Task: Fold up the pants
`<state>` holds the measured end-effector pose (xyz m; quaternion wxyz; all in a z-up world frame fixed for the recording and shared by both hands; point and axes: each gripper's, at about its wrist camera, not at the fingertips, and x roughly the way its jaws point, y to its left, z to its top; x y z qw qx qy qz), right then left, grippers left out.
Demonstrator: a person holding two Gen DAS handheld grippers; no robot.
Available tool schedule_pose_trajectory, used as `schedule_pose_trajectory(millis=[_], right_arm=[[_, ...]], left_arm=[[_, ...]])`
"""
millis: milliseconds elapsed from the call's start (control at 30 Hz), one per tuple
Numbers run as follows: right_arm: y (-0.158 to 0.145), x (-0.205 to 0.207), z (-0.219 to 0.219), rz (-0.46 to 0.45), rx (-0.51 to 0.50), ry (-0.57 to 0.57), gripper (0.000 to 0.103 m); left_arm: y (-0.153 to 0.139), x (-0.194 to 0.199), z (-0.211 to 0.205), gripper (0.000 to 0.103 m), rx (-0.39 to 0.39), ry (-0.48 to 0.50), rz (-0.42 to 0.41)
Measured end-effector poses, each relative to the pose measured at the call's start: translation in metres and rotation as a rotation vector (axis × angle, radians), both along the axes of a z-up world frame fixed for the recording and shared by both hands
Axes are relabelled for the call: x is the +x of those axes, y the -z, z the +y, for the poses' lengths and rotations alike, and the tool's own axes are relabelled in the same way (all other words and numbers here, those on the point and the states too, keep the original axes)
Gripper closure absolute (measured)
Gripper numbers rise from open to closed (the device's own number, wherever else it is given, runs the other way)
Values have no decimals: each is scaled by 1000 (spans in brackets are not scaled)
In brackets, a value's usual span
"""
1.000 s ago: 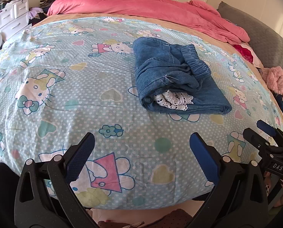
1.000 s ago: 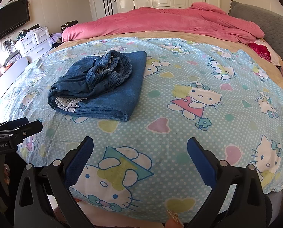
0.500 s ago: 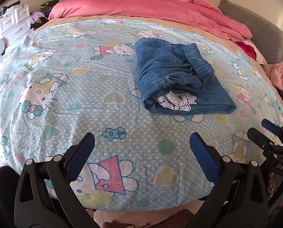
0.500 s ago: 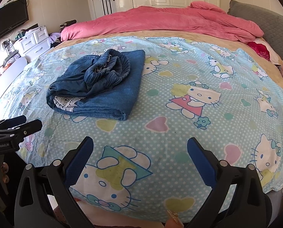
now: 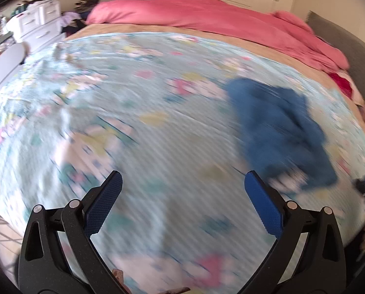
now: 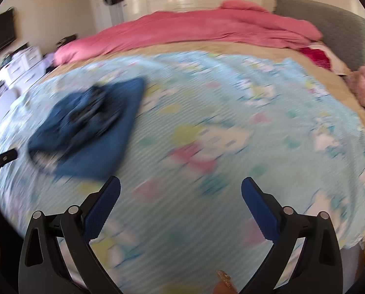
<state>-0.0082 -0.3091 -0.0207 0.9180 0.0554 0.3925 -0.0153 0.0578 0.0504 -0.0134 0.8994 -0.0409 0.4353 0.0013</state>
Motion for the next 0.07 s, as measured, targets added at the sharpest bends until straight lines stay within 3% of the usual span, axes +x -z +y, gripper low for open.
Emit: schedule_pose_trajectory(millis=[67], right_arm=[[-3, 15, -28, -5, -35, 68, 4]], left_arm=[[0, 21, 22, 9, 25, -47, 27]])
